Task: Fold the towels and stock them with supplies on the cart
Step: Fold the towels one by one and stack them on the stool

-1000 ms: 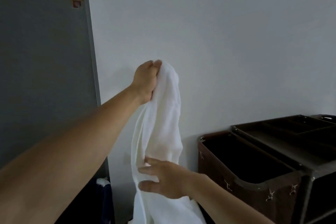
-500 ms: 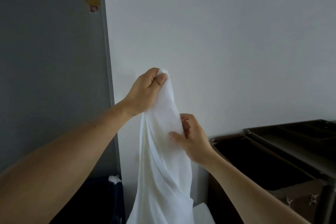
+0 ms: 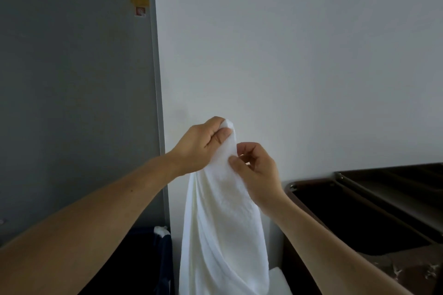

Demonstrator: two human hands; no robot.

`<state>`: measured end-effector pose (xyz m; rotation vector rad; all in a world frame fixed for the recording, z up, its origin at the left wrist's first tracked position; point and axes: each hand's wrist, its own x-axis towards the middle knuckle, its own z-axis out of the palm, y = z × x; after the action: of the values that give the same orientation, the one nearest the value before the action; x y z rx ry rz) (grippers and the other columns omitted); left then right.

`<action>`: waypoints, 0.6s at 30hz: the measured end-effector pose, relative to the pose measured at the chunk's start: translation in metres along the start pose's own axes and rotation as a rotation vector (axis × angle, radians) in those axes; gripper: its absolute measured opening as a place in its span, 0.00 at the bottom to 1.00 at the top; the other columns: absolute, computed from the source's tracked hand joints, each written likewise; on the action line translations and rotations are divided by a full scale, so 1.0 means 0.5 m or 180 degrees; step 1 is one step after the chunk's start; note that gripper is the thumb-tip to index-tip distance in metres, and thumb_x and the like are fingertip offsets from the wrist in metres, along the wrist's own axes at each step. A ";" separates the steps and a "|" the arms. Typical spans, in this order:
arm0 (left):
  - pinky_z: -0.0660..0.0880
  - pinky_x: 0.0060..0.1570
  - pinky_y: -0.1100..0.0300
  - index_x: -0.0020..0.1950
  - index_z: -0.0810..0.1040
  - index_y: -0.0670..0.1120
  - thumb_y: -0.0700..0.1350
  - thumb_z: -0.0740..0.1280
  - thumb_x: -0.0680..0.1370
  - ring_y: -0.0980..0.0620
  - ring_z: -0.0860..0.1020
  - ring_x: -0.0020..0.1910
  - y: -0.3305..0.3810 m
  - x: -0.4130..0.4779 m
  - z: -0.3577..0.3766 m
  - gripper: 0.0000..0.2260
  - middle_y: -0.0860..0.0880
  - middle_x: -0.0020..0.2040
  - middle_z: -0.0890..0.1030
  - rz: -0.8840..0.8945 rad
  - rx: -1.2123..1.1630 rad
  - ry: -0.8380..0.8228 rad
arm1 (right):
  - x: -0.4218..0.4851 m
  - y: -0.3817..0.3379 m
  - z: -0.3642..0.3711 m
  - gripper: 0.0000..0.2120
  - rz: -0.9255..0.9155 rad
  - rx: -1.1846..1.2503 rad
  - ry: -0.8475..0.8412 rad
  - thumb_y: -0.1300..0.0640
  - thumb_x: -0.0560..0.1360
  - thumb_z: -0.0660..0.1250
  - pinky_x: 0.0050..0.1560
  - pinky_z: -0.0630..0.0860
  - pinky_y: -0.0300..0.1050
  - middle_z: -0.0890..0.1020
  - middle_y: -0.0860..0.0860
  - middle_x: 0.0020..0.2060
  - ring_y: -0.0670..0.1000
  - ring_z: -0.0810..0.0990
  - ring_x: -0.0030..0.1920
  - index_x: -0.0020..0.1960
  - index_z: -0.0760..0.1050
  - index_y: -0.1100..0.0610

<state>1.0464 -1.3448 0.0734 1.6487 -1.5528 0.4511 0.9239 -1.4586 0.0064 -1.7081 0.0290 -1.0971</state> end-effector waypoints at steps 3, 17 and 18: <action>0.67 0.31 0.62 0.43 0.69 0.50 0.52 0.56 0.85 0.58 0.67 0.30 0.004 -0.009 0.002 0.12 0.54 0.32 0.70 0.0071 0.0026 -0.0119 | -0.007 -0.001 0.007 0.09 -0.0184 -0.0105 0.0248 0.53 0.71 0.71 0.37 0.76 0.34 0.82 0.38 0.43 0.40 0.79 0.38 0.47 0.75 0.42; 0.67 0.30 0.70 0.44 0.67 0.56 0.49 0.56 0.85 0.59 0.71 0.30 0.001 -0.026 0.001 0.10 0.63 0.32 0.74 0.0151 0.0390 0.0172 | -0.030 0.024 0.003 0.11 0.0444 -0.0344 0.0309 0.47 0.66 0.77 0.32 0.71 0.35 0.79 0.40 0.31 0.40 0.73 0.28 0.42 0.76 0.47; 0.67 0.30 0.69 0.43 0.67 0.56 0.50 0.56 0.85 0.59 0.71 0.30 -0.001 -0.026 0.001 0.10 0.63 0.32 0.73 0.0150 0.0396 0.0188 | -0.032 0.027 0.003 0.11 0.0448 -0.0424 0.0270 0.45 0.65 0.76 0.32 0.71 0.35 0.78 0.40 0.29 0.40 0.73 0.28 0.39 0.77 0.47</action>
<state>1.0445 -1.3367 0.0634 1.6794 -1.5493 0.6271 0.9220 -1.4557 -0.0142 -1.7479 0.2776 -1.0816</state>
